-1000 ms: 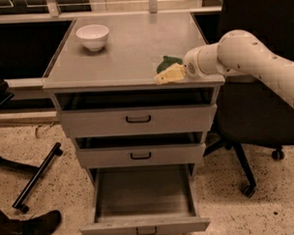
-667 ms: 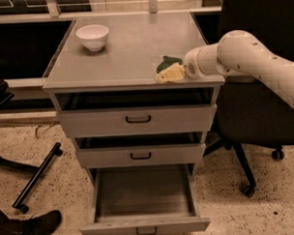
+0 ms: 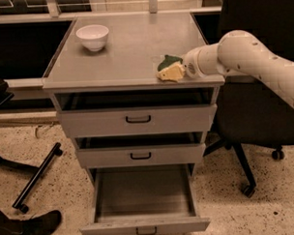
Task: Place sponge into bottom drawer
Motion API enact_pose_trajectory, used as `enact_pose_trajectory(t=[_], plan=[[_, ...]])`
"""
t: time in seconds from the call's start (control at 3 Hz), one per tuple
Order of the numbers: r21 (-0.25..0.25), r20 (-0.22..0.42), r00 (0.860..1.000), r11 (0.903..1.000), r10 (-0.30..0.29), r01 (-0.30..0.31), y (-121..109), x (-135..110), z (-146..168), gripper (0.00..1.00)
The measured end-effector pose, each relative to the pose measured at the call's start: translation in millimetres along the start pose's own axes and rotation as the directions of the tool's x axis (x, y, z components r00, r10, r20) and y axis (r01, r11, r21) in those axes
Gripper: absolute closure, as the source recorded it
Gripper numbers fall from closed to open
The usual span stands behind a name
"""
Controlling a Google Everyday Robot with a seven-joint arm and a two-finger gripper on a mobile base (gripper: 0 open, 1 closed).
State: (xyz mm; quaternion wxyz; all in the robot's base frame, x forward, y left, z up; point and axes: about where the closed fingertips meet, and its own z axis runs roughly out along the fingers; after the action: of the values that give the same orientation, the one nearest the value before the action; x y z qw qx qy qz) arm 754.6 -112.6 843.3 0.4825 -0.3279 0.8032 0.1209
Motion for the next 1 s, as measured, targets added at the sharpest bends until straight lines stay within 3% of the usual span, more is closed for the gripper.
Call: enact_pose_trajectory(t=[0.33,0.67,1.0], plan=[[0.0,0.007,1.0,1.0,-0.003,0.003,2,0,-6,0.88],[-0.012,0.005,1.0,0.9996,-0.025,0.025,12,8,-40,1.0],[-0.067,-0.014,0.998,0.9957,-0.065,0.064,36,21,-105,1.0]])
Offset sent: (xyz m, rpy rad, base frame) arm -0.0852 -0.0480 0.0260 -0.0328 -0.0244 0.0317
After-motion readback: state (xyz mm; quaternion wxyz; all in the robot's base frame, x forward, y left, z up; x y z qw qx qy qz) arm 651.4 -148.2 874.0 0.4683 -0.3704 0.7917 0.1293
